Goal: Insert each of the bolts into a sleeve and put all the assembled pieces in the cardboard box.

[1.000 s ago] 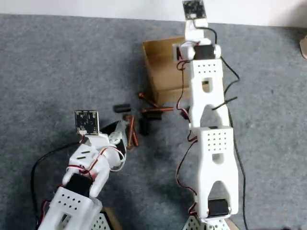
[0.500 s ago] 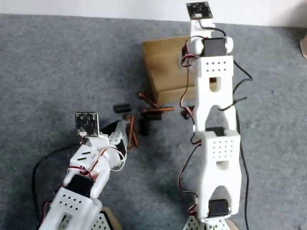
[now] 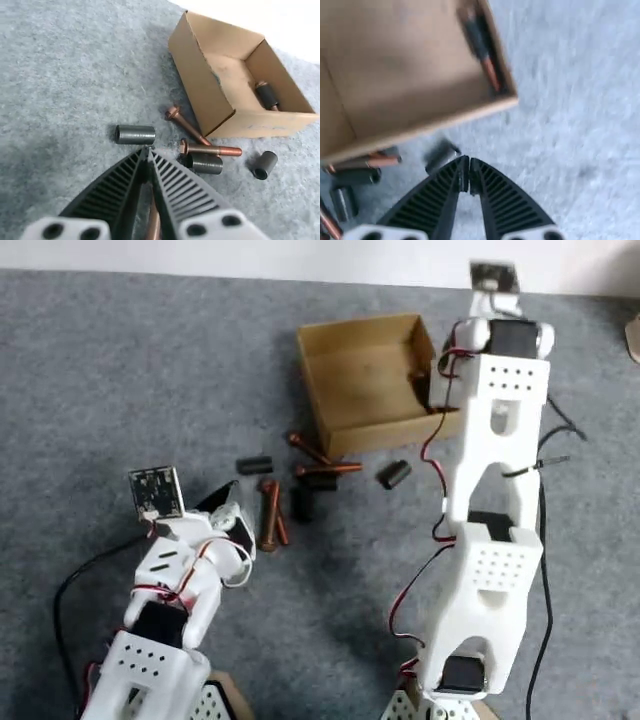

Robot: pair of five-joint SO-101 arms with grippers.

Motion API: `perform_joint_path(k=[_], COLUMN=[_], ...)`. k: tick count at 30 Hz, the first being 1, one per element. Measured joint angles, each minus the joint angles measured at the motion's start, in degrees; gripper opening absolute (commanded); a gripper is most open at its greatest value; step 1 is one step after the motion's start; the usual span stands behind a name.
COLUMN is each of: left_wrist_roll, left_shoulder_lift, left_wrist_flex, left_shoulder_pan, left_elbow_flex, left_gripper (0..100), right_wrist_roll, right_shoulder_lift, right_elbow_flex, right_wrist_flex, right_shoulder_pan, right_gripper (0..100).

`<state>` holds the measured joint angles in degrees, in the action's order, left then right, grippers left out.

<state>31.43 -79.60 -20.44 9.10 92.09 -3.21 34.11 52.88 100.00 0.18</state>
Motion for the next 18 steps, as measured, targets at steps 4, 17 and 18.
perform_joint_path(k=[4, 17, 18], left_wrist_roll=[-0.5, -0.8, -0.8], left_shoulder_lift=[0.0, 4.8, 7.1], left_wrist_flex=[-5.0, -21.0, -22.8], left_shoulder_pan=[-0.2, -0.1, -0.1], left_elbow_flex=[-3.4, -15.2, -17.3], left_gripper=[1, 1, 1], right_wrist_roll=[-0.1, -1.1, -1.1], right_shoulder_lift=[-0.1, -26.9, -29.7], right_elbow_flex=[-3.8, -23.5, -27.6], right_wrist_flex=[0.0, -0.3, -1.6], right_shoulder_pan=[0.1, 0.6, 0.6], right_gripper=[0.5, 0.5, 0.5])
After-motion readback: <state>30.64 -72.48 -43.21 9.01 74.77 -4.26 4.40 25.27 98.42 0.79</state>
